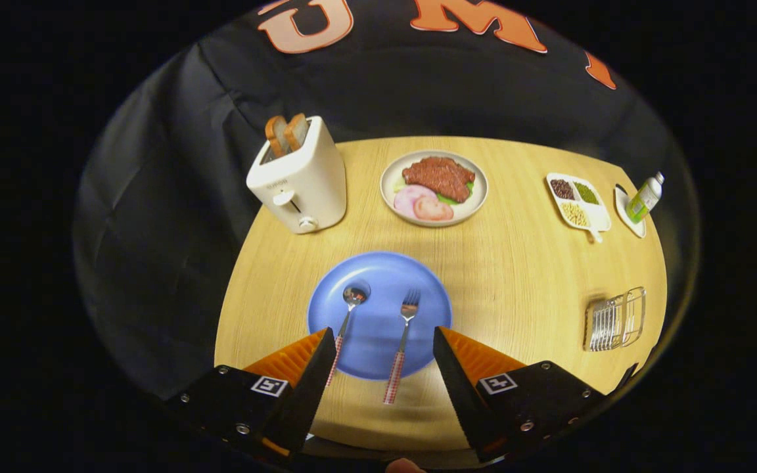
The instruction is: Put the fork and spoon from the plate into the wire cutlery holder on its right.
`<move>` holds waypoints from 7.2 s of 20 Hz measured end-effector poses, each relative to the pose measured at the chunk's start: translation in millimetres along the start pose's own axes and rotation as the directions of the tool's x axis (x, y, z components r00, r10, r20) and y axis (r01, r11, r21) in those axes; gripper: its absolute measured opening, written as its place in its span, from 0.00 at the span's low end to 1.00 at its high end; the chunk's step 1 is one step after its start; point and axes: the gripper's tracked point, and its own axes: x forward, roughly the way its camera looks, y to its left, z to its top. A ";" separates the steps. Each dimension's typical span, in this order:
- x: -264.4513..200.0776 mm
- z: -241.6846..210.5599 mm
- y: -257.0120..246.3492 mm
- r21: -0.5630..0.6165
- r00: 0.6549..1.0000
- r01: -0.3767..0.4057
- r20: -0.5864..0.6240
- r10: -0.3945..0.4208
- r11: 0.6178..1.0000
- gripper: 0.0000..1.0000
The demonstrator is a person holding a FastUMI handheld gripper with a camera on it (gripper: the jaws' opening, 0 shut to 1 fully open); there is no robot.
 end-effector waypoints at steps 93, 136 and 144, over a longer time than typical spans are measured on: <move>-77.7 -67.1 -341.9 0.083 0.858 0.190 -0.498 -0.124 0.978 0.07; -57.0 14.7 -90.8 0.139 0.967 -0.027 -0.248 0.062 0.990 0.87; -12.5 -1.0 -12.9 0.153 0.945 -0.019 -0.319 0.068 0.988 0.87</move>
